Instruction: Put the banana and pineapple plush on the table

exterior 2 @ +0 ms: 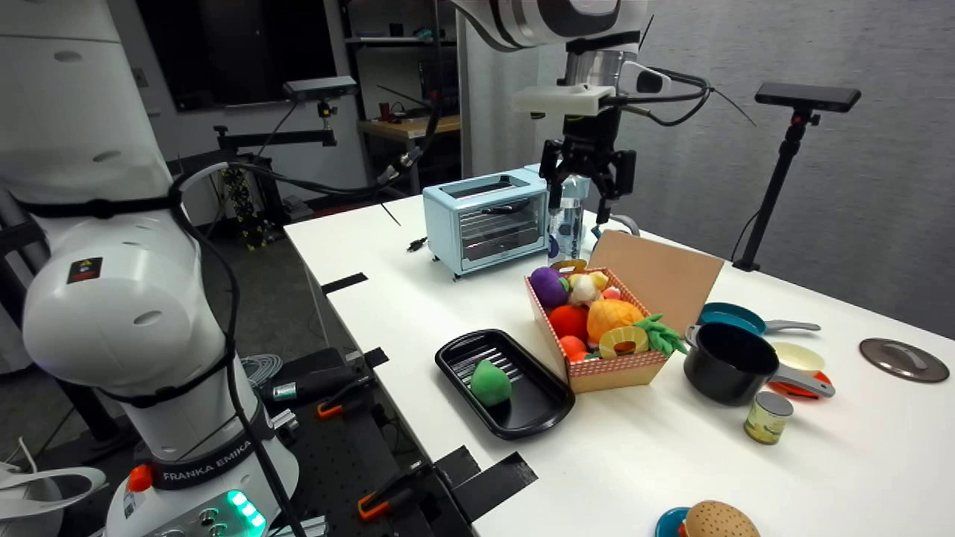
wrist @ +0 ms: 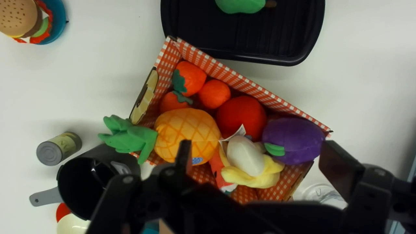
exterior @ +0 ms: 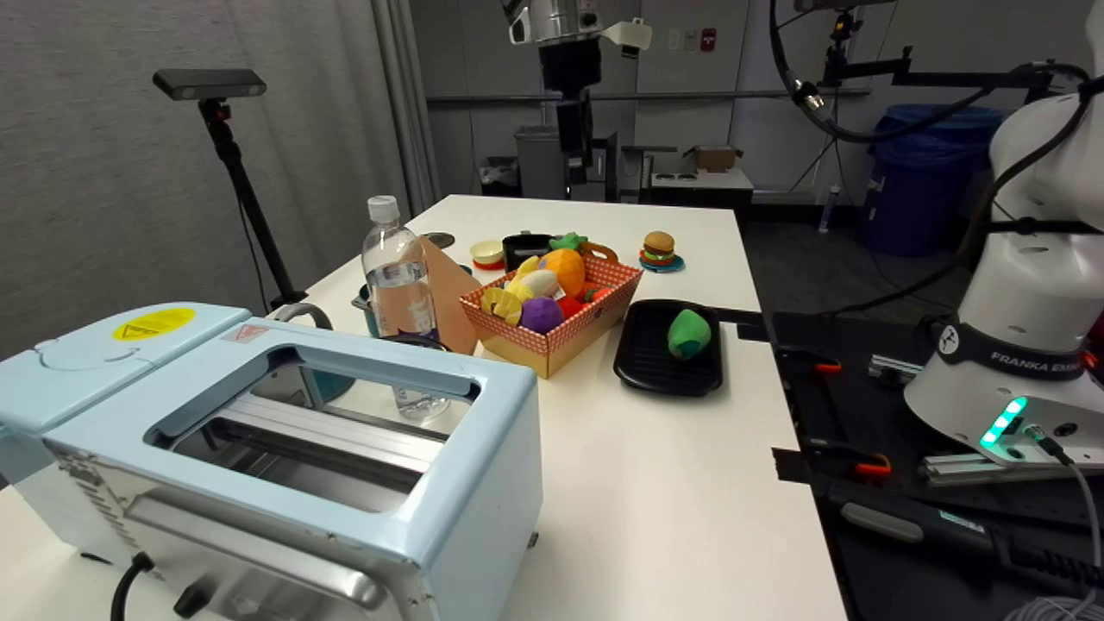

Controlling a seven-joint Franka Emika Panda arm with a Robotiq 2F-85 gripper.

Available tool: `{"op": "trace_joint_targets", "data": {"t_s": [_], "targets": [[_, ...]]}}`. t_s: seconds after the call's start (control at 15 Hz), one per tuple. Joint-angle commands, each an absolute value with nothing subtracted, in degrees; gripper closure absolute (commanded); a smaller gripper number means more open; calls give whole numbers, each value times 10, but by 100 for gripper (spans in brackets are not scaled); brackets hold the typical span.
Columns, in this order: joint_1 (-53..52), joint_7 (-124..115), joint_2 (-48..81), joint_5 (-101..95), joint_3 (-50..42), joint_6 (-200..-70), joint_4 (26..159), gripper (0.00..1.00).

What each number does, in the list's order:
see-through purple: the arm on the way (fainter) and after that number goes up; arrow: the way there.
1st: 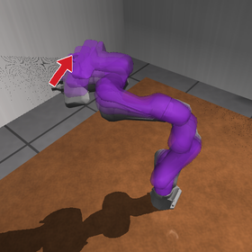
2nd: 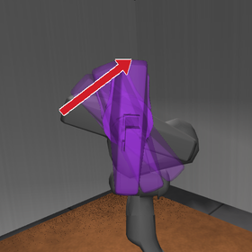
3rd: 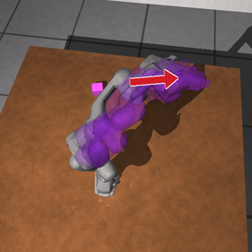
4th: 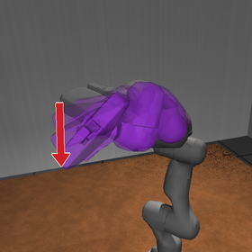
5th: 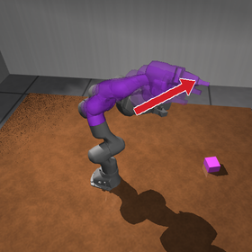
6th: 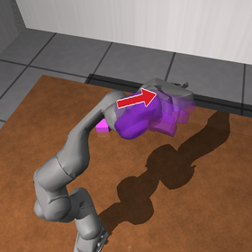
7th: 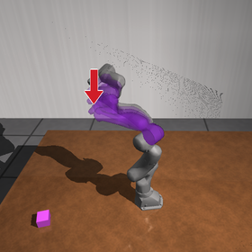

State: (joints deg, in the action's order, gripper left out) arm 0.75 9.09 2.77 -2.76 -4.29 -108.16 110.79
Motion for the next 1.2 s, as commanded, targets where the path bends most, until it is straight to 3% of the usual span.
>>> {"op": "trace_joint_targets", "data": {"t_s": [0.0, 1.13], "targets": [[20, 104, 68, -37, -40, -1094, 1075, 0], [12, 122, 219, -45, -6, -1091, 943, 0]]}}
